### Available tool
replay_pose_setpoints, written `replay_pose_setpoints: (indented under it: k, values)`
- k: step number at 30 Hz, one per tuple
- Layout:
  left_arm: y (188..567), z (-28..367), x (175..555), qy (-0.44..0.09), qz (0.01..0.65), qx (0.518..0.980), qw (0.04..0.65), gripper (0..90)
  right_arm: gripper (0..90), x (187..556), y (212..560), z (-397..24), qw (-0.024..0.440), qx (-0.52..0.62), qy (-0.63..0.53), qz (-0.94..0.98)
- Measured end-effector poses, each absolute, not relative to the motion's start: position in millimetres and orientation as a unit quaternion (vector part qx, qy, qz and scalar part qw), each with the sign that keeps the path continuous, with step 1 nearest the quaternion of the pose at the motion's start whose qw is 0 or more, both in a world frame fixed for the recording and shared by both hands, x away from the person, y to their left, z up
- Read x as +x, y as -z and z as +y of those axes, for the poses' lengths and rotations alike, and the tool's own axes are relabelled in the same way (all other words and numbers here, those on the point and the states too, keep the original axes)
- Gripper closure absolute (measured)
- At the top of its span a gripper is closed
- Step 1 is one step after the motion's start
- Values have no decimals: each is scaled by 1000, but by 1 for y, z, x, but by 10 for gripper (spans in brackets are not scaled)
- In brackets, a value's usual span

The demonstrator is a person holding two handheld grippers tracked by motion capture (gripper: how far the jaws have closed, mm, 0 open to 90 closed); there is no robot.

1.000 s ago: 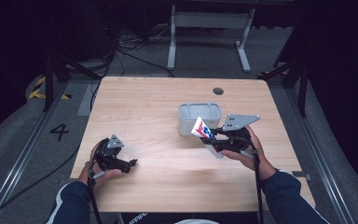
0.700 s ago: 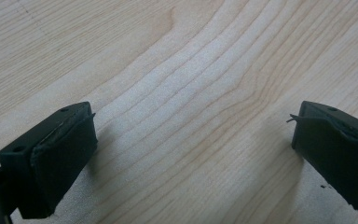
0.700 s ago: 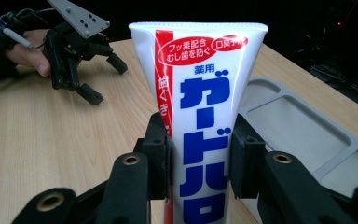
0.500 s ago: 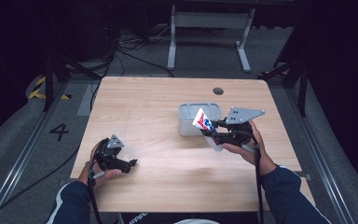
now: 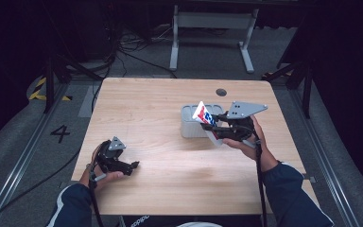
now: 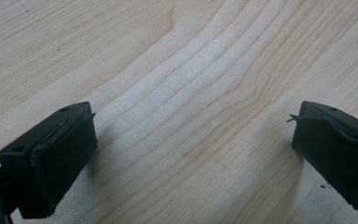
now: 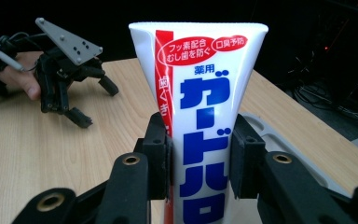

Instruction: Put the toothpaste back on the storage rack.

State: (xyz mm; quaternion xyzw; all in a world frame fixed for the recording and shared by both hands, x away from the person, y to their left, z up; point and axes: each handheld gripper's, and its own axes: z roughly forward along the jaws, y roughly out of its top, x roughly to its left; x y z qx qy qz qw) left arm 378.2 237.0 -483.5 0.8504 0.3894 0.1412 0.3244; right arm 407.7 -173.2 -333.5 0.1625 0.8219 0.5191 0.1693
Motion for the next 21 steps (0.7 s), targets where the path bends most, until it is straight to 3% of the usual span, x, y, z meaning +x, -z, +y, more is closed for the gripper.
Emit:
replay_pose_setpoints:
  k: [21]
  values:
    - [483, 237, 379, -142, 387, 852, 324, 2, 657, 440, 321, -167, 186, 180, -543, 799]
